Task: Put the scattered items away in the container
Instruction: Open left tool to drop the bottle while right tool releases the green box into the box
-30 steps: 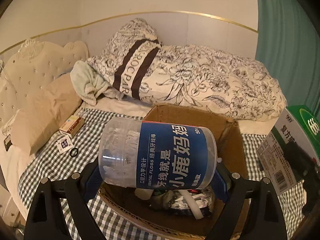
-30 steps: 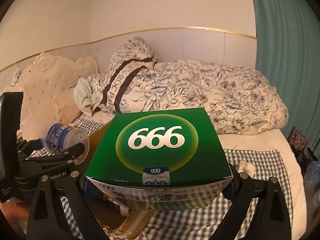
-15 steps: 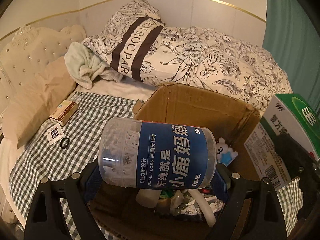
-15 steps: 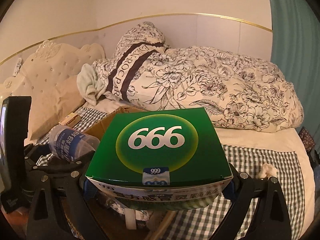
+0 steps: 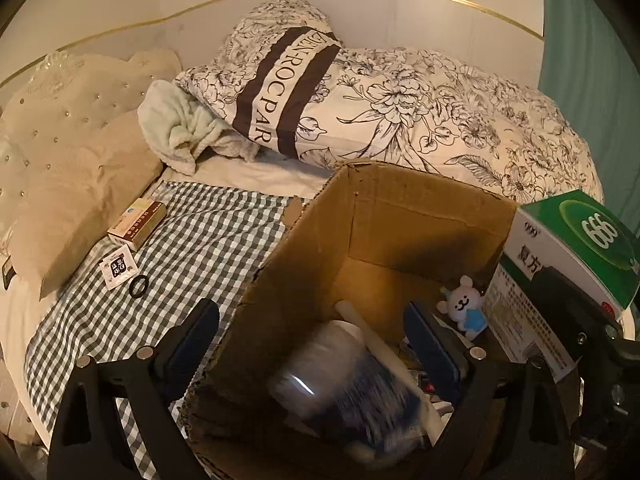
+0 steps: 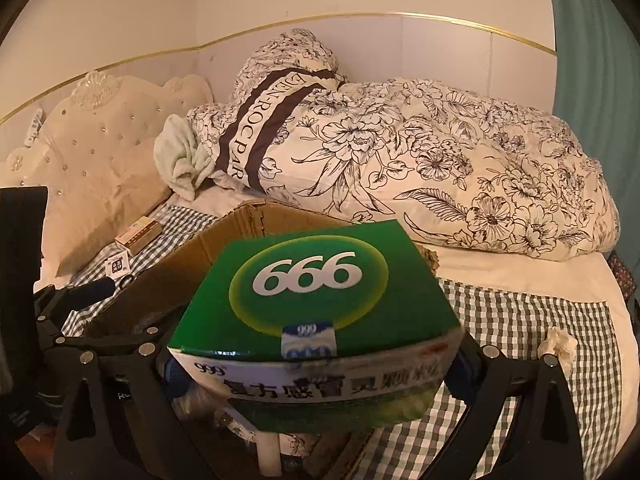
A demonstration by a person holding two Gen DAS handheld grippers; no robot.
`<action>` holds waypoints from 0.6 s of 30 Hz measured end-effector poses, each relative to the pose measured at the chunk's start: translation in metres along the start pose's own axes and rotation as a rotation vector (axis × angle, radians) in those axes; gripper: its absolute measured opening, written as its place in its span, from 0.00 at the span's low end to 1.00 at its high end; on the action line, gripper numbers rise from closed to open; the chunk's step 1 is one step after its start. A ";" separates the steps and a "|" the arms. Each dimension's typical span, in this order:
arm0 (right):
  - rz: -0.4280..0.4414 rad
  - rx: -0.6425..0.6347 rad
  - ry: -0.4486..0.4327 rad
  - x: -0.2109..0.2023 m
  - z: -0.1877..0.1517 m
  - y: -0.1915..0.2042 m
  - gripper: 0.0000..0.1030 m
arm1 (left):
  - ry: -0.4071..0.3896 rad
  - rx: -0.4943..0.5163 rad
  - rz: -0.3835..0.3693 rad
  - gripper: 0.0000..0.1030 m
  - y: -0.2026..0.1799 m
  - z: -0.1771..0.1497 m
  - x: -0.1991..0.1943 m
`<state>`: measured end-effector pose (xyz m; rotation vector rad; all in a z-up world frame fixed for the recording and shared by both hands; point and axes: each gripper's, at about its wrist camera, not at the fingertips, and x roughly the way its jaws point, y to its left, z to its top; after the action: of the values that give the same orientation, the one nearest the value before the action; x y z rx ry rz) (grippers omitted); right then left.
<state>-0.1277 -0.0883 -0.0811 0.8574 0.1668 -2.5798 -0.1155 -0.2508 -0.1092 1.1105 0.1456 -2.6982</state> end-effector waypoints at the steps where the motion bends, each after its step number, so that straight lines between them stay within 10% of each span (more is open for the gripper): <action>1: 0.000 0.000 0.001 0.000 0.000 0.000 0.95 | 0.001 -0.001 0.004 0.94 0.001 0.000 0.000; 18: 0.020 0.004 -0.069 -0.032 0.007 -0.004 1.00 | -0.066 -0.038 0.029 1.00 0.000 0.013 -0.035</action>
<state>-0.1103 -0.0748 -0.0569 0.7662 0.1326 -2.5878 -0.1002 -0.2478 -0.0757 1.0043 0.1680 -2.6907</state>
